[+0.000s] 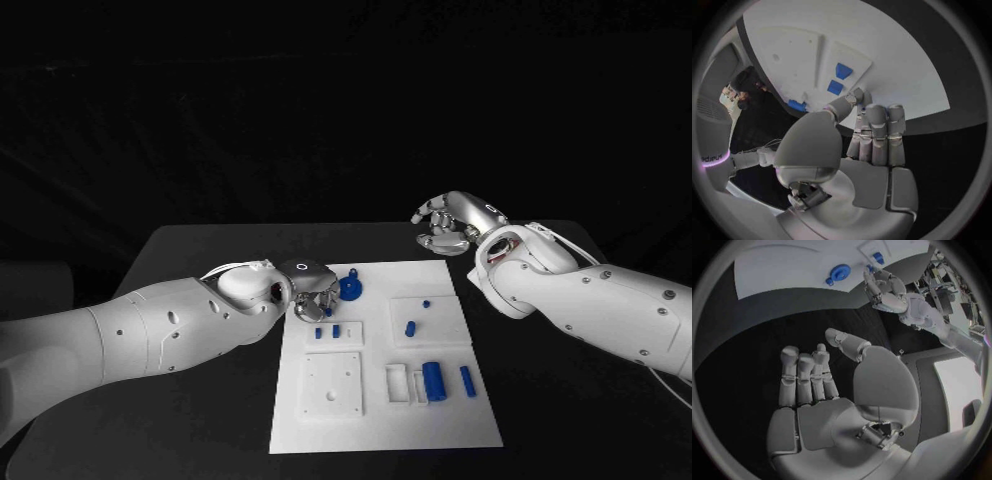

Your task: Assemble the parts on the task board

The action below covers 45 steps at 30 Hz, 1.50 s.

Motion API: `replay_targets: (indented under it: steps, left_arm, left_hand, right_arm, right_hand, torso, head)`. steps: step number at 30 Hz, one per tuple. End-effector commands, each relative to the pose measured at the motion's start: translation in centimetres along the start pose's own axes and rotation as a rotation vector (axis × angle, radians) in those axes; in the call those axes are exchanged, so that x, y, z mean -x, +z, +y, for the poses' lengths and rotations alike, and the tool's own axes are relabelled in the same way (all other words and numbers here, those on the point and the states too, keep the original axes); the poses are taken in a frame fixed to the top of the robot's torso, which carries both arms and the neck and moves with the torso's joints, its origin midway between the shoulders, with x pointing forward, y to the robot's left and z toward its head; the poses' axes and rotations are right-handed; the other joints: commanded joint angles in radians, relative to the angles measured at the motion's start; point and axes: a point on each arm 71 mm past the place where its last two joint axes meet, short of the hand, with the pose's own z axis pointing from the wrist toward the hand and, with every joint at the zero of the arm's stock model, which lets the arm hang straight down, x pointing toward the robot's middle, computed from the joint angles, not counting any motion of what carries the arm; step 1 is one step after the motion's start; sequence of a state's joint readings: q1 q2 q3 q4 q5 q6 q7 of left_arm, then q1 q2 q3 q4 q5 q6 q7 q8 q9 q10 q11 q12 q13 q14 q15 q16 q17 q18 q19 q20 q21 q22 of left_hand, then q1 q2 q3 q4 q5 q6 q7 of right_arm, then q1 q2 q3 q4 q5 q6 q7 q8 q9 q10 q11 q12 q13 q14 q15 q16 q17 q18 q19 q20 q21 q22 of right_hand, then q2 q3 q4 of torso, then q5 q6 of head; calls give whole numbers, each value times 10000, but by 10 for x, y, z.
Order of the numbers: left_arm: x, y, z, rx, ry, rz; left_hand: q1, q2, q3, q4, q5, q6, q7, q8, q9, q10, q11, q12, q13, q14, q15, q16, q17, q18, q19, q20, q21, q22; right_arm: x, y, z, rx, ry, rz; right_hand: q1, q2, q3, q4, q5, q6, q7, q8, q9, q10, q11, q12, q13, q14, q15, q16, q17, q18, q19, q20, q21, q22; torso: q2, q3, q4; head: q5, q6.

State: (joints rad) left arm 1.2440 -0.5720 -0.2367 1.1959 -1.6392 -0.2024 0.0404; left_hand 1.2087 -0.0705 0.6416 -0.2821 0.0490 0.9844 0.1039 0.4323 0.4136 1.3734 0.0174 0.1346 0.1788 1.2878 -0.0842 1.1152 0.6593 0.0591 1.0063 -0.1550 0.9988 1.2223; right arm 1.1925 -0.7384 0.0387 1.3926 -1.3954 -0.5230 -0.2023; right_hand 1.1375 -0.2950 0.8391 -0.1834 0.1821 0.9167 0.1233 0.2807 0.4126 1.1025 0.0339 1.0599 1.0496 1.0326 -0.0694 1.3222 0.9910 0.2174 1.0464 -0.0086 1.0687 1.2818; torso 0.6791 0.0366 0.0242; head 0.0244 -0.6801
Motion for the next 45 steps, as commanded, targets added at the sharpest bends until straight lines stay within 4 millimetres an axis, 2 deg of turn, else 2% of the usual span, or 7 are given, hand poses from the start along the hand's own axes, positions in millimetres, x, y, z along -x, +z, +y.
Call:
replay_targets:
  steps: [1, 45]
  left_arm:
    - [0, 1, -2, -94, 37, -9]
    - [-1, 2, 0, 13, -61, -262]
  left_hand:
    - [18, 29, 64, -19, 31, 98, 7, 15, 9, 44, 41, -37, 6, -29, -66, -3, 15, 547, 20, -277, 56, 13]
    - [20, 13, 84, -21, 35, 168, -12, 16, -1, 110, 22, -38, 36, 8, -84, 27, 46, 541, 53, -297, 74, 26]
  right_arm:
    - [0, 0, 2, 127, -28, 16]
    - [-1, 1, 4, 128, -105, 104]
  right_hand:
    - [59, 7, -9, 56, 40, -184, 235, 30, -8, -64, 4, 29, -15, -10, 13, -27, -14, 444, -21, 28, -32, 16]
    - [97, 19, 0, 53, 15, -170, 229, 47, -6, -60, -2, 47, -33, -13, 9, -16, -21, 444, -24, 30, -31, 26]
  torso:
    - [-1, 0, 3]
    - [0, 5, 4]
  head:
    - [5, 8]
    - [-9, 27]
